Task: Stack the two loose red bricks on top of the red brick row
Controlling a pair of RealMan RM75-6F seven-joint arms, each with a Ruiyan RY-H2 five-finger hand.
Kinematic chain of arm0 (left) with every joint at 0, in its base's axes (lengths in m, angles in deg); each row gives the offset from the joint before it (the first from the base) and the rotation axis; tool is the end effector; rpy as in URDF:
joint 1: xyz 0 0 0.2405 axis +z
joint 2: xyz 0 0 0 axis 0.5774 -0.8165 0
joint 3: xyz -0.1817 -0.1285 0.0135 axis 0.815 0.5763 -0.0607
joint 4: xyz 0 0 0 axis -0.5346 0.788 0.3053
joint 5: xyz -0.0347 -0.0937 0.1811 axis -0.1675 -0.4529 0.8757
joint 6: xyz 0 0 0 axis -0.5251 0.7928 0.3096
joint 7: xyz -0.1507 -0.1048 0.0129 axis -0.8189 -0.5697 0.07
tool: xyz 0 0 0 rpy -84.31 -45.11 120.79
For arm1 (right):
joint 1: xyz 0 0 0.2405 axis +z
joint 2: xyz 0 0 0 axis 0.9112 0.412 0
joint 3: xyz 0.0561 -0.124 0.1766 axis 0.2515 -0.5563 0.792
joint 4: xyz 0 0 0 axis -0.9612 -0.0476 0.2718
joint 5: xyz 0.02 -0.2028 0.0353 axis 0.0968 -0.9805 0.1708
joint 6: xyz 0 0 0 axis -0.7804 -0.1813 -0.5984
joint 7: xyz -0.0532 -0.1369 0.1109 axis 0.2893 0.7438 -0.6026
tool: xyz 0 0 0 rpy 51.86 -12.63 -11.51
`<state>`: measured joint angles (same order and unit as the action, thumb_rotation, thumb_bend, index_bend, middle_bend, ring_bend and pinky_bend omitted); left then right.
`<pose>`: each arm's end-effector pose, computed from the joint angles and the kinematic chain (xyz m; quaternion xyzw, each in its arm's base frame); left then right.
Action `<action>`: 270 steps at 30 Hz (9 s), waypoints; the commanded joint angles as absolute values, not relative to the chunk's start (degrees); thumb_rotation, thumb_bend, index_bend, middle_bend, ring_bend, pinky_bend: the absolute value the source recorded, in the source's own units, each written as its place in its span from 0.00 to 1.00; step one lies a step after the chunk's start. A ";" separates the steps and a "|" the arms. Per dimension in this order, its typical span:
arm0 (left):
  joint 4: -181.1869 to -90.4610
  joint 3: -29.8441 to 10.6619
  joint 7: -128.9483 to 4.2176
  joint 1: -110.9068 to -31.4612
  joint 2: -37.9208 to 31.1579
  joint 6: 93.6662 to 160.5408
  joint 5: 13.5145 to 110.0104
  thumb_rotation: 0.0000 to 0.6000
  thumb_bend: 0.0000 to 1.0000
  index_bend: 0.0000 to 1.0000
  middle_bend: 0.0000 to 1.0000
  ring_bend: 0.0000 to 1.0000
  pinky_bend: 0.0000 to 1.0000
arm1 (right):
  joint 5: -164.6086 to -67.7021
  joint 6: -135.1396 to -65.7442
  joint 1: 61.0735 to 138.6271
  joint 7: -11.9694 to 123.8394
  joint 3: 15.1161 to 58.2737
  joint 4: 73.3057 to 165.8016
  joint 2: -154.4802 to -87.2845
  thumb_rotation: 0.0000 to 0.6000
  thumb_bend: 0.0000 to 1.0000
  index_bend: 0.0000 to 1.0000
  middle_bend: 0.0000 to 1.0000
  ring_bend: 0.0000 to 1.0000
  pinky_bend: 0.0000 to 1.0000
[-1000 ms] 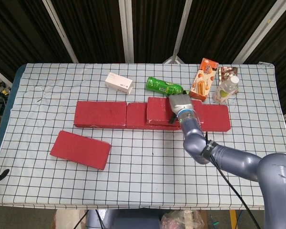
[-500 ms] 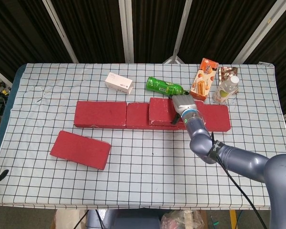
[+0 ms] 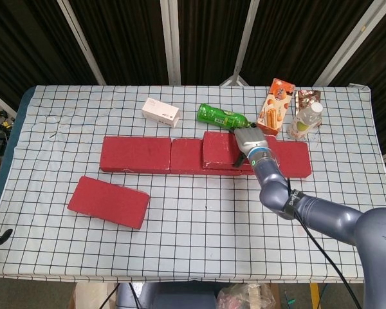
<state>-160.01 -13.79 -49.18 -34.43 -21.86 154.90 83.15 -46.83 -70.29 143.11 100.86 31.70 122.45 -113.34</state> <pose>-0.2850 0.1919 0.1657 -0.5569 -0.3474 -0.3345 0.6762 -0.0842 -0.4628 0.0215 0.7147 -0.4849 0.1854 0.4687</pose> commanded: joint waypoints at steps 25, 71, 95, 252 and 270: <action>-160.06 -13.64 -47.86 -34.48 -21.31 154.82 82.60 1.00 0.00 0.03 0.00 0.00 0.09 | -52.74 -67.03 143.40 91.95 27.14 119.99 -113.58 1.00 0.15 0.20 0.22 0.12 0.00; -160.32 -13.50 -48.55 -34.25 -21.74 154.84 82.03 1.00 0.00 0.03 0.00 0.00 0.09 | -50.87 -70.22 148.03 89.40 22.48 125.03 -111.21 1.00 0.15 0.08 0.00 0.00 0.00; -158.52 -14.13 -54.10 -34.48 -22.78 155.47 85.83 1.00 0.00 0.03 0.00 0.00 0.09 | -84.06 -99.55 125.28 72.04 25.60 153.16 -88.85 1.00 0.15 0.07 0.00 0.00 0.00; -173.93 -20.31 -33.46 -85.72 -26.45 109.18 43.83 1.00 0.15 0.24 0.24 0.06 0.14 | -125.17 -118.34 71.08 71.47 29.71 158.53 -98.16 1.00 0.15 0.06 0.00 0.00 0.00; -174.63 -13.45 -20.15 -102.17 -27.64 118.25 17.56 1.00 0.11 0.24 0.21 0.05 0.14 | -121.01 -116.72 71.62 71.53 31.29 157.55 -98.21 1.00 0.15 0.06 0.00 0.00 0.00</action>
